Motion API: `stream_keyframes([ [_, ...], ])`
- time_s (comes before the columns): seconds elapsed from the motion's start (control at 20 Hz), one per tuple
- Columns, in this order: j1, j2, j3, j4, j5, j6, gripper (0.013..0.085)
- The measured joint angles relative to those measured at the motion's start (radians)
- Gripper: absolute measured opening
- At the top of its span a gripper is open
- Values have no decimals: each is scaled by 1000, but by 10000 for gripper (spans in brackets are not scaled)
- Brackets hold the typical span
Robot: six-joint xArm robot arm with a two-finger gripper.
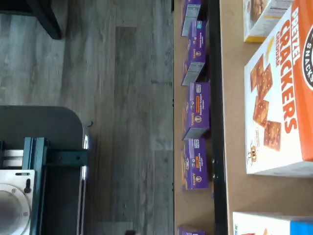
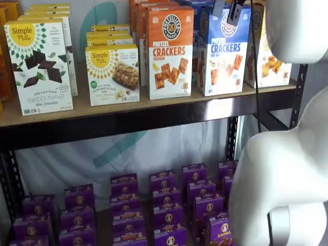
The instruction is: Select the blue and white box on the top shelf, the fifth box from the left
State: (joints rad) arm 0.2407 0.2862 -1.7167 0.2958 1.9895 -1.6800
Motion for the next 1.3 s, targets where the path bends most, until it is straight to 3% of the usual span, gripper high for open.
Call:
stream_keyframes([
  [0.15, 8, -30, -49, 35, 118, 15, 850],
  [0.45, 14, 48, 25, 79, 116, 32, 850],
  [0.75, 60, 179, 174, 209, -70, 44, 850],
  [0.85, 61, 216, 218, 228, -147, 49, 850],
  [1.15, 20, 261, 292, 206, -344, 58, 850],
  [1.3, 9, 230, 273, 181, -368, 52, 850],
])
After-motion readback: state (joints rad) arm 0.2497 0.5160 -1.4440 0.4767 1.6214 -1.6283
